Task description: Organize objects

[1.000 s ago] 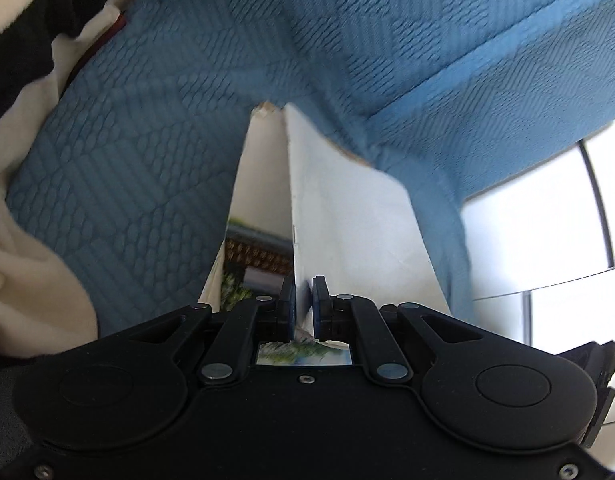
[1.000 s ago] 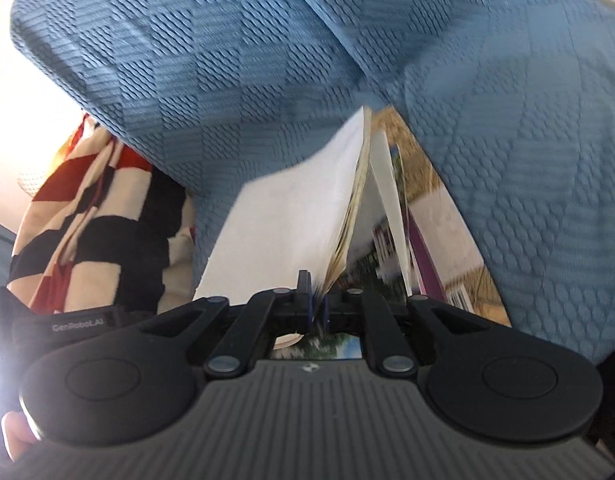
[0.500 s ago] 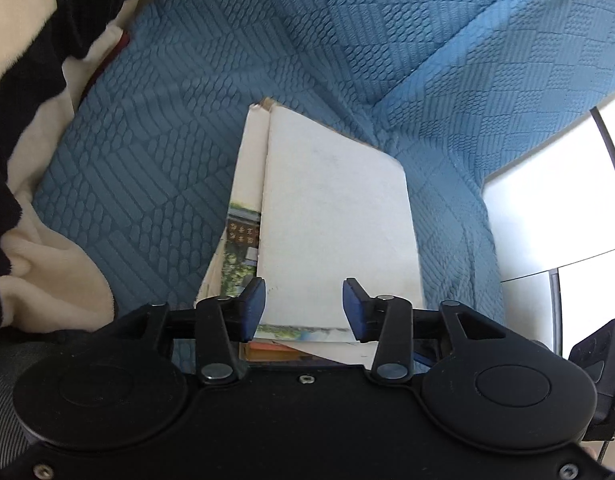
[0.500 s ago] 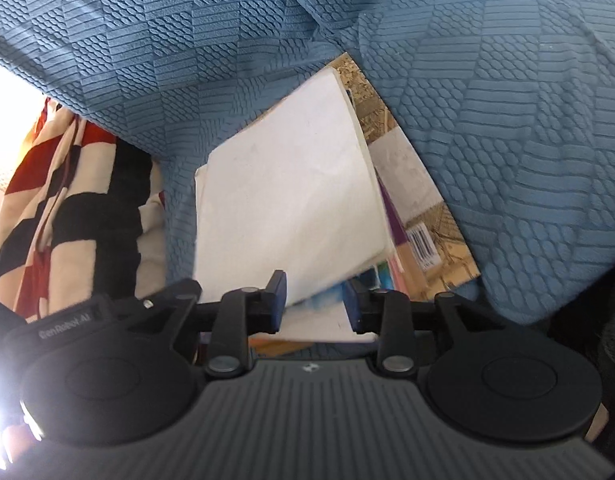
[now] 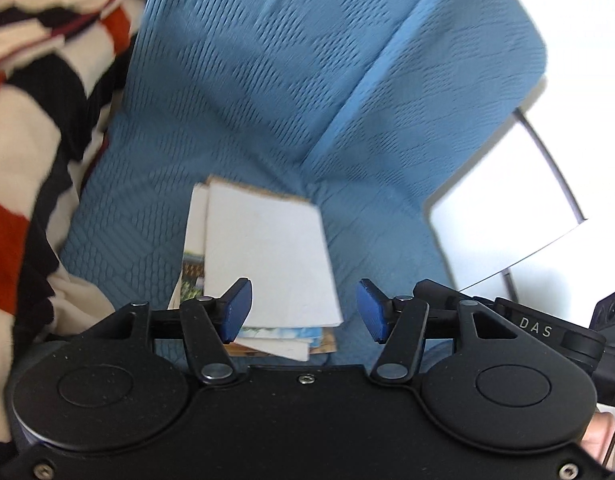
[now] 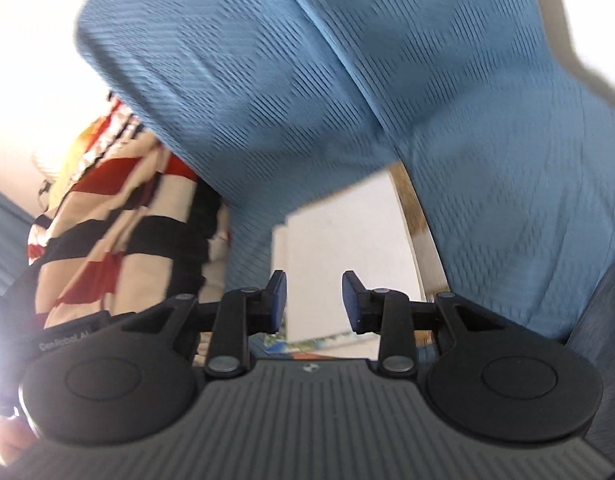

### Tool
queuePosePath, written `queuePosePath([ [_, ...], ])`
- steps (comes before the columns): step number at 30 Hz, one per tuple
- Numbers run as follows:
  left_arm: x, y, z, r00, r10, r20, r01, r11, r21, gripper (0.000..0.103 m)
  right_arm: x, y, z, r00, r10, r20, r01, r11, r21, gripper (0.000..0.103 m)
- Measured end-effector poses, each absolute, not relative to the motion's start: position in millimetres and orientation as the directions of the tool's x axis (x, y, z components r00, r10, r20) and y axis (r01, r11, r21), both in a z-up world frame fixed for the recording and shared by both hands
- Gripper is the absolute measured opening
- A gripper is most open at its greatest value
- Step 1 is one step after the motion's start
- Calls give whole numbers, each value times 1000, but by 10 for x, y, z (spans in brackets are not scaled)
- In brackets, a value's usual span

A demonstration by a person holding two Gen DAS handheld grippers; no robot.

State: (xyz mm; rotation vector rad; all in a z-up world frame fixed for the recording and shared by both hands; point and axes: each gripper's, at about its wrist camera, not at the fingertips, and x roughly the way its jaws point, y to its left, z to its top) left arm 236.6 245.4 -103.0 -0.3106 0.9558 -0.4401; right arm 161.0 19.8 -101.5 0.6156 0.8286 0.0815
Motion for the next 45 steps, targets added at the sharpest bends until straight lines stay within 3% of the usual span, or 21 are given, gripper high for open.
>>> queuePosePath([
  [9, 1811, 2397, -462, 593, -468, -656, 307, 884, -353, 74, 1194, 283, -444, 750, 272, -602, 52, 884, 465, 35],
  [20, 1283, 2365, -476, 666, -410, -623, 315, 912, -263, 98, 705, 391, -401, 761, 228, -607, 39, 919, 393, 35],
  [31, 1105, 2335, -720, 653, -405, -640, 312, 914, -259, 101, 548, 428, -613, 772, 144, -619, 78, 945, 317, 38],
  [32, 1109, 2348, -745, 651, -403, -644, 305, 915, -264, 101, 553, 434, -621, 770, 143, -621, 77, 947, 312, 45],
  [35, 1122, 2413, -793, 657, -396, -641, 281, 918, -279, 101, 566, 440, -642, 773, 144, -618, 68, 949, 307, 87],
  [36, 1132, 2438, -804, 659, -393, -641, 273, 919, -283, 101, 569, 436, -649, 775, 154, -613, 58, 949, 311, 91],
  [45, 1179, 2514, -862, 658, -379, -651, 246, 925, -290, 101, 675, 487, -659, 769, 124, -627, 51, 966, 254, 91],
])
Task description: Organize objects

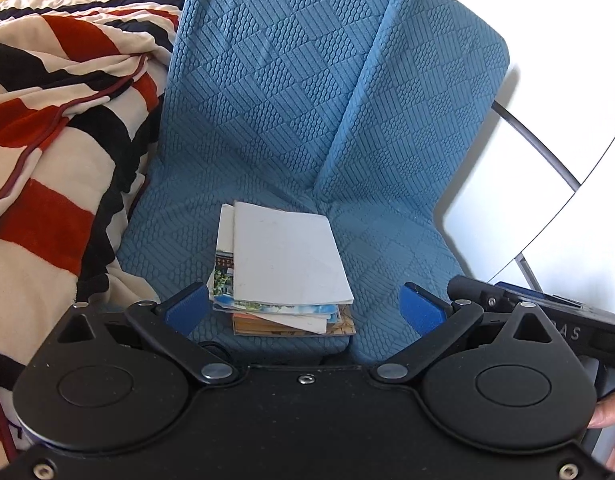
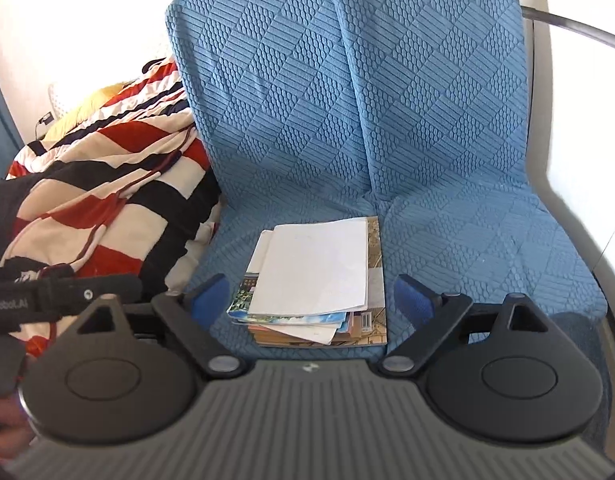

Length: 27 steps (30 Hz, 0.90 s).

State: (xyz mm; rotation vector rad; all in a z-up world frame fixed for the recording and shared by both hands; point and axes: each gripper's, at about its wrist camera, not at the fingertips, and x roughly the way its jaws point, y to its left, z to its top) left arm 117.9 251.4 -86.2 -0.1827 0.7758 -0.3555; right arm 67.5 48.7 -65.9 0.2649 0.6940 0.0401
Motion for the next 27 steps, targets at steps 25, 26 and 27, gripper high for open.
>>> queuePosePath([
  [25, 1174, 2426, -932, 646, -352, -677, 235, 936, -262, 102, 628, 404, -711, 763, 66, -642, 106, 969, 225, 91],
  [26, 1175, 2421, -934, 647, -350, -678, 235, 937, -260, 102, 625, 403, -712, 764, 63, -642, 107, 969, 224, 91],
  [27, 1178, 2417, -935, 648, -346, -678, 236, 938, -253, 102, 622, 402, -712, 764, 62, -642, 108, 969, 223, 91],
])
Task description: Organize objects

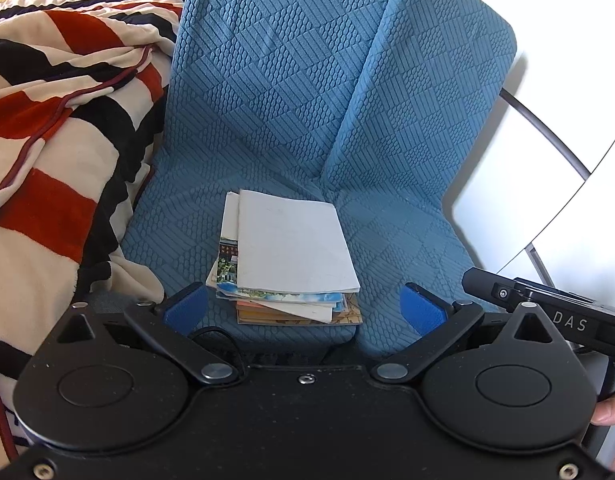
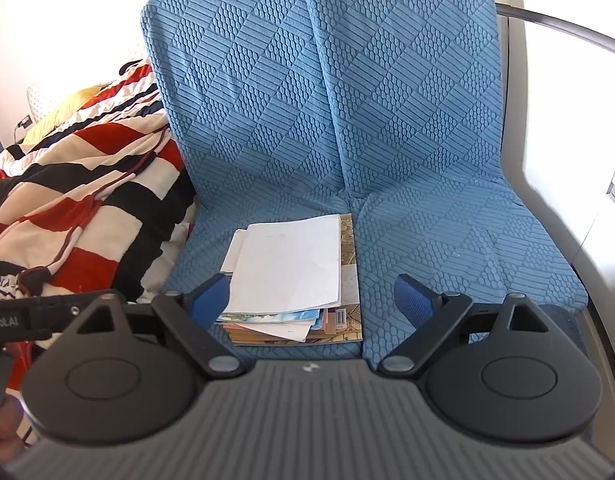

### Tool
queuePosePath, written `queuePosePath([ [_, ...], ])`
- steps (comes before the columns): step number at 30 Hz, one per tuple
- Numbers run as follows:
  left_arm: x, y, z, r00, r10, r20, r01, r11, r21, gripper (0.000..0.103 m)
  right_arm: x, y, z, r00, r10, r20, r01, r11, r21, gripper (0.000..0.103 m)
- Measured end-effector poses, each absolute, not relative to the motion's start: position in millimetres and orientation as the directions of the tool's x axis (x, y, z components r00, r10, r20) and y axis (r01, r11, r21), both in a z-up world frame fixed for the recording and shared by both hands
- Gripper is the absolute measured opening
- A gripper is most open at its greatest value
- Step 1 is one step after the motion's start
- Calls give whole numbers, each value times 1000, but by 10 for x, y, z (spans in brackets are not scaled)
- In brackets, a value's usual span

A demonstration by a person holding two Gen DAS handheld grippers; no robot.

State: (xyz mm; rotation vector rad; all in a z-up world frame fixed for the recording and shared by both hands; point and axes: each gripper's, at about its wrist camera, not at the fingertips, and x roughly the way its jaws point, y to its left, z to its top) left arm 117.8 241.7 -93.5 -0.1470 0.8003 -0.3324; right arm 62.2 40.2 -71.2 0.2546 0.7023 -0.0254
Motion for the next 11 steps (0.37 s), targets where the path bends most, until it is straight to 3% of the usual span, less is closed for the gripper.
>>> queuePosePath([
  [11, 1200, 2431, -949, 648, -332, -685, 228, 943, -241, 102, 642, 394, -750, 758, 69, -648, 110, 967, 231, 91],
])
